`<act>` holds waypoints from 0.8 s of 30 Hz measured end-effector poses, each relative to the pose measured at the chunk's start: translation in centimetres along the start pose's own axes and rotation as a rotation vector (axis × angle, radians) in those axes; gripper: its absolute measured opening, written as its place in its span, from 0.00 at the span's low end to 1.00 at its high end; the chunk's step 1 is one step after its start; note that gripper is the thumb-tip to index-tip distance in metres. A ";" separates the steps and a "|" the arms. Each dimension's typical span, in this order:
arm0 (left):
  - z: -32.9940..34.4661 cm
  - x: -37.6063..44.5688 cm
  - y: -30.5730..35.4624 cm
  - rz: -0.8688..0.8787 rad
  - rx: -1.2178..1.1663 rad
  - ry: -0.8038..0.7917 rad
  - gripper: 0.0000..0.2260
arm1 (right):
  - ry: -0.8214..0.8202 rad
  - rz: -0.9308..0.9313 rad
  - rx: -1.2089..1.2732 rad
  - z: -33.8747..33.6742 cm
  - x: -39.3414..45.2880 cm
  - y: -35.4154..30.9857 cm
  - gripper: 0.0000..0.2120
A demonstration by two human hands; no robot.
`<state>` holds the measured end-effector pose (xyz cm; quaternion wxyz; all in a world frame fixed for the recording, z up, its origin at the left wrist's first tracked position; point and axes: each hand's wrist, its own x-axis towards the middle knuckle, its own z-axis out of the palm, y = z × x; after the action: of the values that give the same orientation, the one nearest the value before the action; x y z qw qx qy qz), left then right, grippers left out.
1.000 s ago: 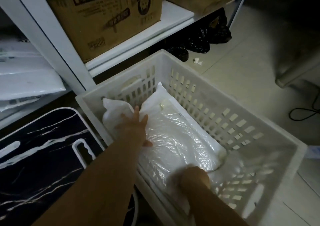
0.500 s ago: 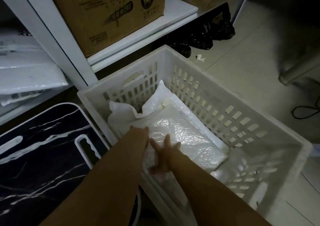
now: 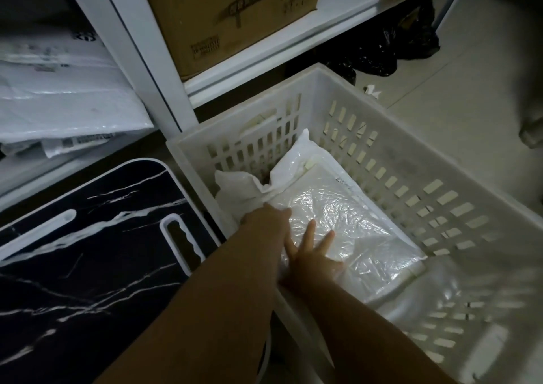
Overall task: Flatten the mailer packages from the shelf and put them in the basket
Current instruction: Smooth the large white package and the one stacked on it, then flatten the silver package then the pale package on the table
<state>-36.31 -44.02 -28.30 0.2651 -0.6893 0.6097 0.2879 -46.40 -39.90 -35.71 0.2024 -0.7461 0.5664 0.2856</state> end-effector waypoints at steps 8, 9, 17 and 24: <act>-0.9 -2.4 0.3 0.096 -0.087 0.188 0.31 | -0.044 -0.059 0.093 -2.0 0.0 1.4 0.43; -1.1 -2.8 0.2 0.120 -0.091 0.197 0.31 | -0.019 -0.065 0.112 -2.6 -0.3 1.6 0.39; -3.6 -10.5 -0.6 0.148 -0.120 0.323 0.28 | 0.377 -0.053 0.141 -9.2 -7.3 0.7 0.18; -4.1 -19.7 -4.1 0.097 -0.172 0.467 0.17 | 0.503 -0.126 0.121 -15.1 -15.0 -1.9 0.15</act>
<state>-33.77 -32.97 -11.22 0.0434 -0.7272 0.6599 0.1841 -44.51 -37.88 -14.55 0.1169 -0.8141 0.5672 0.0434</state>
